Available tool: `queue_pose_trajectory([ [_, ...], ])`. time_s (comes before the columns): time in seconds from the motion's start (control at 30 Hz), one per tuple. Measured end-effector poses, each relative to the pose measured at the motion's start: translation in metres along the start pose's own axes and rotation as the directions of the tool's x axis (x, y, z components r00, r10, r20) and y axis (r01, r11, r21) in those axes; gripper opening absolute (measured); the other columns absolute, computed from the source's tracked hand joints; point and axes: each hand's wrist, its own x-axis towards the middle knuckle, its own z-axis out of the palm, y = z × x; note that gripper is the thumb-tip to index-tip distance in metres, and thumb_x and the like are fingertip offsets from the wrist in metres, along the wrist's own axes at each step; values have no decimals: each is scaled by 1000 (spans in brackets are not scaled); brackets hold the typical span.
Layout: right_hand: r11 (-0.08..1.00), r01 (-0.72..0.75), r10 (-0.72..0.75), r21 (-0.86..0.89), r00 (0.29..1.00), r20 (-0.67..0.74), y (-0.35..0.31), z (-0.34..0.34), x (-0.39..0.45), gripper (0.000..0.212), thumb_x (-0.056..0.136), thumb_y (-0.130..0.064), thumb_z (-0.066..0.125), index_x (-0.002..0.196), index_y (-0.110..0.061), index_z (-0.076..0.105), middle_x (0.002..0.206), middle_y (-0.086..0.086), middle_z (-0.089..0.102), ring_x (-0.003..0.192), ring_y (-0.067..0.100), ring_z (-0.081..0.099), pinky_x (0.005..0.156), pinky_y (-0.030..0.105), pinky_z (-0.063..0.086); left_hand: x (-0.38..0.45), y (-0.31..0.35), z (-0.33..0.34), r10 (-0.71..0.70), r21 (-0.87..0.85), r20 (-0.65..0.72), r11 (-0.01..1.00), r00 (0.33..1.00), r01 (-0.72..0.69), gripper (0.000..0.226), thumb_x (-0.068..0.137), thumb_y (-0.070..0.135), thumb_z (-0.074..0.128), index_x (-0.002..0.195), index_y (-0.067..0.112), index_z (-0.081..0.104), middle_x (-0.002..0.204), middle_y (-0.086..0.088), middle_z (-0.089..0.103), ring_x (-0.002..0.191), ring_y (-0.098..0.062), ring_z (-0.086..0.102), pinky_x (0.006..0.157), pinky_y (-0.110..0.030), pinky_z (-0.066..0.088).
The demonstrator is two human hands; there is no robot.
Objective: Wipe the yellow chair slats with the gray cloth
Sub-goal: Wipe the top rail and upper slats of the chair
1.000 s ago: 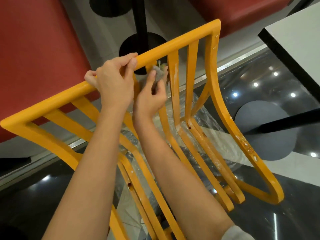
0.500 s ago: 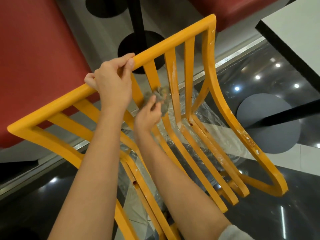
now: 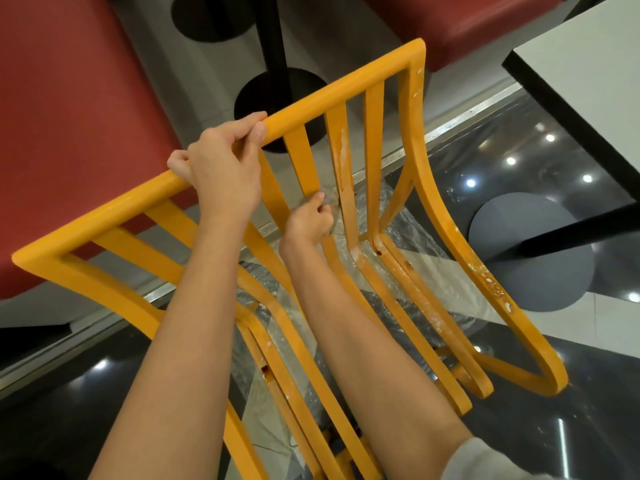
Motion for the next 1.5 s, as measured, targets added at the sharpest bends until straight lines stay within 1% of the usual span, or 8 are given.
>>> queue_pose_trajectory([
  [0.17,966,253,-243,-50,959,144,25,-11,-21,37,107,-25,42,95,2,61,71,4,56,63,4,51,55,10,38,0,-1,0,0,4,1,1000,1000,0,29,102,43,44,119,43,66,110,13,71,104,-8,55,87,-29,15],
  [0.33,997,-57,56,-55,998,-27,26,-18,9,40,108,-33,38,110,-2,63,102,19,65,104,35,61,83,37,44,-1,-1,-1,-2,-16,5,1000,1000,2,28,102,42,44,120,42,66,106,12,72,101,-8,54,88,-29,15],
  [0.53,984,176,-173,-9,976,131,21,-14,-5,31,107,-29,41,84,-15,56,72,-4,54,60,-7,52,63,13,45,1,-4,3,14,-10,-8,1000,1000,-14,29,102,44,43,120,43,66,107,12,73,102,-9,57,98,-36,22],
  [0.73,986,-154,152,66,988,30,-8,-15,2,43,107,-36,41,133,-7,59,126,14,60,113,28,55,95,37,42,2,-6,4,3,-59,-2,998,1000,-4,28,101,43,45,119,42,67,88,11,69,88,-5,50,87,-30,16],
  [0.93,879,-296,253,375,954,160,-38,-52,-19,23,99,-24,62,105,-2,63,120,21,66,113,32,66,89,36,56,2,2,-6,-36,-39,46,999,998,38,27,101,41,46,119,41,67,99,5,73,91,-7,51,90,-32,19],
  [1.1,949,-103,85,297,994,73,-65,-95,-11,12,88,-18,76,78,-14,70,85,5,75,79,15,71,67,27,59,12,21,-14,-58,10,179,998,982,57,33,98,45,50,130,42,59,119,14,68,119,-15,54,90,-38,20],
  [1.37,902,399,-406,165,914,12,-84,-34,-2,37,97,-28,64,61,-19,59,63,-4,56,64,9,52,68,33,45,50,55,16,310,12,458,935,833,-355,38,101,38,48,139,41,51,122,6,69,111,-20,62,99,-42,44],
  [1.5,807,562,-585,179,801,124,-64,-5,-13,25,99,-24,59,112,-9,75,135,13,63,140,16,47,118,41,36,54,47,22,300,-113,462,953,835,-280,37,100,33,49,135,45,53,116,12,70,102,-11,64,88,-35,52],
])
